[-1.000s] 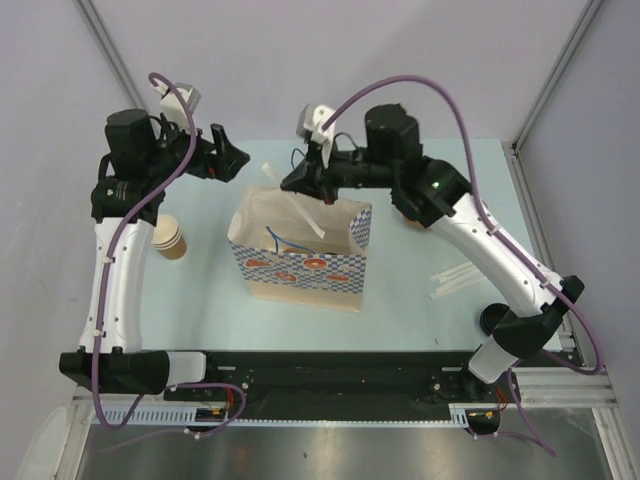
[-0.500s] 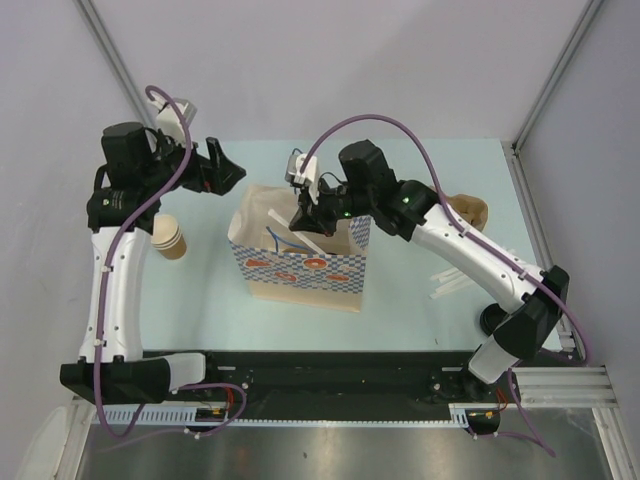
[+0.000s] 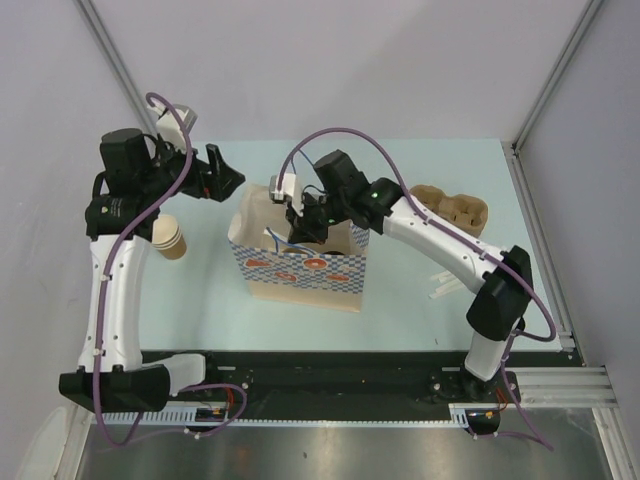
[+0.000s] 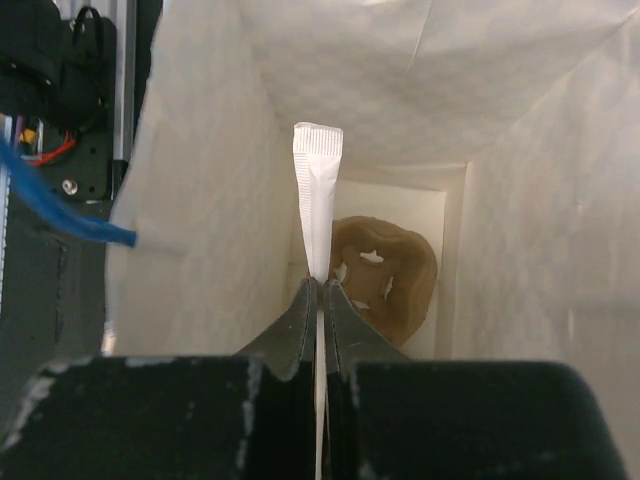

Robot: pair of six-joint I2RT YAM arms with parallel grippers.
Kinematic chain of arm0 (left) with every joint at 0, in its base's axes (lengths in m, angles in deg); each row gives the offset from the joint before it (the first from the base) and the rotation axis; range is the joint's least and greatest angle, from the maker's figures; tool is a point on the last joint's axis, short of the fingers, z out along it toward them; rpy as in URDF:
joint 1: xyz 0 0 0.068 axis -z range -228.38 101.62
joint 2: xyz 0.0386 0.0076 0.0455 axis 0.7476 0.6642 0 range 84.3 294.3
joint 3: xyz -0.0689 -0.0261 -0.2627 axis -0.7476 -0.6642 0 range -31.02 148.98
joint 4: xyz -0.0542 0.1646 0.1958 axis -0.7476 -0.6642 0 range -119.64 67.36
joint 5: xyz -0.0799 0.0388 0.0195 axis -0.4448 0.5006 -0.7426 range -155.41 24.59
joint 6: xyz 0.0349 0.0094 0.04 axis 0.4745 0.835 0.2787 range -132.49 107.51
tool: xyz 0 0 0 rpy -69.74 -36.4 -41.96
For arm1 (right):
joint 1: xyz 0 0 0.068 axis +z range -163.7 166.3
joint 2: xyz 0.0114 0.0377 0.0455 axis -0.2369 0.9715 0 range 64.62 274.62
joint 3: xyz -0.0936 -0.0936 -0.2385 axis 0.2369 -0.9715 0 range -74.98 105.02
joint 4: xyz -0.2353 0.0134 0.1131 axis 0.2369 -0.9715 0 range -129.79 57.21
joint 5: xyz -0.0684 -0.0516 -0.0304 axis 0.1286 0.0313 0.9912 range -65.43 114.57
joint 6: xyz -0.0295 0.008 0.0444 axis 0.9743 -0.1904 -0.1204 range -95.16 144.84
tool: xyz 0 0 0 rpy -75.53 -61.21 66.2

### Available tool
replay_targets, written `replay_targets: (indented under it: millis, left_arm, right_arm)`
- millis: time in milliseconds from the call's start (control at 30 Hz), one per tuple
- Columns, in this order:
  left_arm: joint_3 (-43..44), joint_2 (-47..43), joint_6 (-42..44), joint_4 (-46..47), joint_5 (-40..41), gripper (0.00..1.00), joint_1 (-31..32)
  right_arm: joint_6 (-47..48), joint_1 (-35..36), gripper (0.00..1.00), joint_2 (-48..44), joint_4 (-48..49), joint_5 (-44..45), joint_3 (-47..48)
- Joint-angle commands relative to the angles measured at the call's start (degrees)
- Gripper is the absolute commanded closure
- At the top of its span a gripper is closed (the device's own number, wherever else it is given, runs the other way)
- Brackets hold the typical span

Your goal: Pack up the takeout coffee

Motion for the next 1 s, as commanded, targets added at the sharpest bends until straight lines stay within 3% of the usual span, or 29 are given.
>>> replay_targets:
  millis: [0,567,967]
  left_arm:
    - [-1.06,-2.87,1.18,-0.1,0.05,0.01,-0.46]
    - [-2.12,-2.96,1.71,0.16,0.49,0.0,-1.43]
    - [-1.85,-2.35,2.23,-0.1,0.05,0.0,-1.69]
  right_arm:
    - [3.66,0.31,1.0,2.27,-4.93,0.69,5.39]
    - [6.21,2.59,1.0,12.48,-15.32,4.72,15.5]
    - [1.29,3.91,1.0,18.1,-17.95,7.98,19.8]
